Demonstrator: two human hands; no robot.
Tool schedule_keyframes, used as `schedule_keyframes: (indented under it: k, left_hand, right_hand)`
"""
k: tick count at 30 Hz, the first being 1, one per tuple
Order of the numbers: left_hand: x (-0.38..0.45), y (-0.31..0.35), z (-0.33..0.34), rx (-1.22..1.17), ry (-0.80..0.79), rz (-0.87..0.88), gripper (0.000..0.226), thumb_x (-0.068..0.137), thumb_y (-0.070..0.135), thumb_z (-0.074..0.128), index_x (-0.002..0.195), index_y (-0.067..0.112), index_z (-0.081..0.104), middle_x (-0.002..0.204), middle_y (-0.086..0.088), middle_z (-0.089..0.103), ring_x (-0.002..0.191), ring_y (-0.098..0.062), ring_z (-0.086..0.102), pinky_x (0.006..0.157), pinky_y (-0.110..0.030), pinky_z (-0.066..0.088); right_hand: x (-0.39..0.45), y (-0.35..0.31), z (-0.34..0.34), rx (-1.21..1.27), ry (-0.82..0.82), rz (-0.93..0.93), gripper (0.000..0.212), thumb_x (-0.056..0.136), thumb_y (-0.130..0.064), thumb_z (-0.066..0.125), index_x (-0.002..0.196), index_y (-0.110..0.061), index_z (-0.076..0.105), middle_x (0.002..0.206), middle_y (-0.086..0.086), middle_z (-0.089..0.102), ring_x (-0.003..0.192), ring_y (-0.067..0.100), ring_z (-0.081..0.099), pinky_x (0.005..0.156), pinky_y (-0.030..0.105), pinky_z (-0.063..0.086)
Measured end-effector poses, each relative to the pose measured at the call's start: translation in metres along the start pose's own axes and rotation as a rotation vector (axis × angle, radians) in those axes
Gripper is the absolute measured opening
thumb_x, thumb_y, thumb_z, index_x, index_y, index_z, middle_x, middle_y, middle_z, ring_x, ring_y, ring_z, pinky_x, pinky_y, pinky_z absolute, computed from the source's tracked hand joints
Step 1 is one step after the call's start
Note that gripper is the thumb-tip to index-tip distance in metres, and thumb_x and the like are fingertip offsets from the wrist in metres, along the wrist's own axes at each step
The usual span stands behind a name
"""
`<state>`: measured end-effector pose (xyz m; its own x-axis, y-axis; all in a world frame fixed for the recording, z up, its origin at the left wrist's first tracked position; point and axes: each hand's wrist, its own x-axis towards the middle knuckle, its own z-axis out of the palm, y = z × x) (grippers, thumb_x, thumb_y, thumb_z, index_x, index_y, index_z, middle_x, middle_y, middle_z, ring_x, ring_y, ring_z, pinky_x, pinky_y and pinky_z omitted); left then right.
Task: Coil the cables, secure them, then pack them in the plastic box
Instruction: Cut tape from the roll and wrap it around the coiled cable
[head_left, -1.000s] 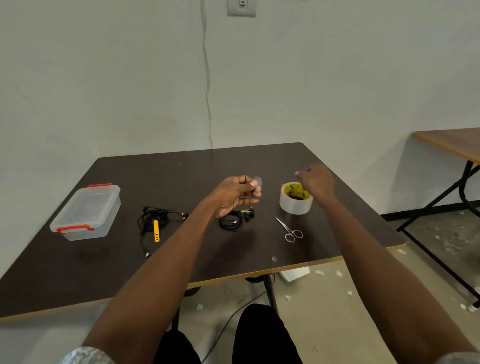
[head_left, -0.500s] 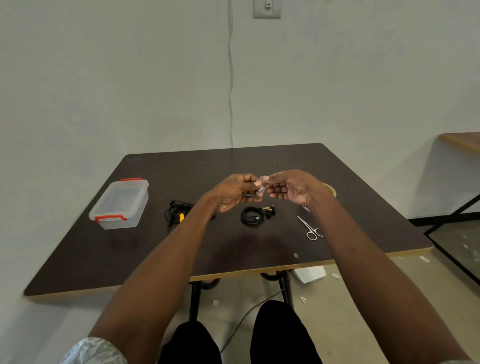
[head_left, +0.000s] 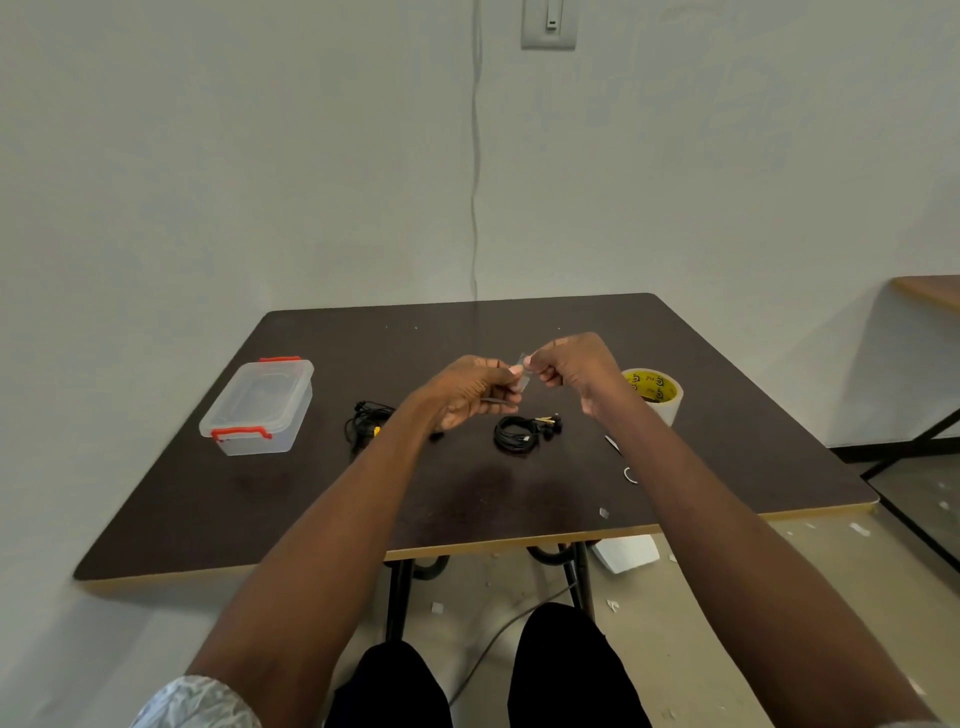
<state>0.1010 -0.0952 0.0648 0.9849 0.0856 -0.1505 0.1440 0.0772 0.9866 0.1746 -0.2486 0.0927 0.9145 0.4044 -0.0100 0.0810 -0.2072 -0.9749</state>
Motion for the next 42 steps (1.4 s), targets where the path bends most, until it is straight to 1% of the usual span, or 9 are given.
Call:
schedule_keyframes:
  k: [7,10,13,17,21,28,32,36,42]
  left_hand:
    - [0.003,-0.008,-0.003,-0.07,0.2,0.003,0.02,0.084,0.017,0.073,0.088,0.0,0.063,0.076,-0.01,0.062,0.069,-0.018,0.062,0.08,-0.038,0.059]
    - [0.005,-0.018,-0.008,0.092,0.39,-0.025,0.019,0.085,0.018,0.072,0.088,0.002,0.061,0.074,-0.01,0.059,0.062,-0.015,0.057,0.063,-0.029,0.058]
    - [0.009,-0.027,-0.005,0.291,0.451,-0.132,0.019,0.084,0.015,0.072,0.09,0.002,0.06,0.071,-0.01,0.054,0.056,-0.015,0.051,0.048,-0.025,0.047]
    - [0.017,-0.035,0.009,0.515,0.474,-0.23,0.034,0.074,0.029,0.08,0.085,0.002,0.063,0.073,-0.01,0.061,0.062,-0.022,0.057,0.06,-0.03,0.052]
    - [0.02,-0.041,0.017,0.676,0.52,-0.251,0.054,0.065,0.037,0.085,0.097,0.001,0.063,0.094,-0.014,0.068,0.086,-0.029,0.067,0.077,-0.037,0.058]
    - [0.027,-0.05,0.025,0.79,0.625,-0.235,0.041,0.074,0.024,0.08,0.106,0.002,0.065,0.111,-0.014,0.068,0.103,-0.031,0.064,0.076,-0.031,0.048]
    - [0.03,-0.05,0.025,0.701,0.581,-0.185,0.027,0.077,0.019,0.074,0.096,0.002,0.066,0.097,-0.011,0.069,0.09,-0.028,0.064,0.07,-0.03,0.047]
    - [0.023,-0.031,0.016,0.338,0.463,-0.038,0.018,0.072,-0.001,0.075,0.074,0.009,0.06,0.073,-0.01,0.063,0.071,-0.022,0.06,0.062,-0.028,0.047]
    - [-0.001,0.004,0.001,0.041,0.209,0.051,0.017,0.082,-0.009,0.066,0.097,-0.003,0.06,0.083,-0.019,0.069,0.071,-0.023,0.069,0.076,-0.032,0.059]
  right_hand:
    - [-0.006,0.0,0.0,-0.022,0.166,-0.16,0.017,0.082,-0.005,0.068,0.066,-0.011,0.07,0.06,0.001,0.06,0.056,0.009,0.049,0.057,0.023,0.041]
    - [-0.004,0.005,-0.007,0.009,0.132,-0.135,0.018,0.082,-0.008,0.072,0.065,-0.014,0.068,0.062,0.004,0.061,0.057,0.012,0.05,0.062,0.026,0.044]
    - [-0.003,0.02,-0.008,0.009,0.068,-0.065,0.011,0.081,-0.008,0.074,0.071,-0.008,0.07,0.062,0.006,0.062,0.058,0.013,0.052,0.063,0.026,0.047]
    - [-0.006,0.039,-0.007,0.002,-0.024,-0.031,0.005,0.08,-0.007,0.076,0.078,-0.004,0.072,0.062,0.004,0.064,0.058,0.011,0.054,0.06,0.022,0.048]
    - [-0.004,0.047,-0.009,0.007,-0.048,-0.043,0.007,0.079,-0.007,0.076,0.081,0.0,0.073,0.064,0.005,0.064,0.059,0.011,0.053,0.061,0.022,0.048]
    - [0.001,0.048,-0.016,0.008,-0.04,-0.075,0.011,0.08,-0.009,0.075,0.086,0.0,0.073,0.069,0.006,0.067,0.066,0.013,0.056,0.068,0.026,0.05]
    - [0.001,0.049,-0.018,0.016,-0.043,-0.078,0.011,0.08,-0.009,0.075,0.086,0.0,0.073,0.069,0.005,0.066,0.065,0.013,0.056,0.068,0.027,0.049]
    - [0.002,0.042,-0.022,0.056,-0.064,-0.113,0.008,0.081,-0.007,0.074,0.083,0.0,0.071,0.067,0.006,0.063,0.063,0.013,0.053,0.068,0.027,0.046]
    - [0.004,0.016,-0.027,0.143,-0.164,-0.172,0.004,0.081,-0.006,0.073,0.08,-0.005,0.071,0.074,0.01,0.062,0.072,0.017,0.052,0.075,0.031,0.044]
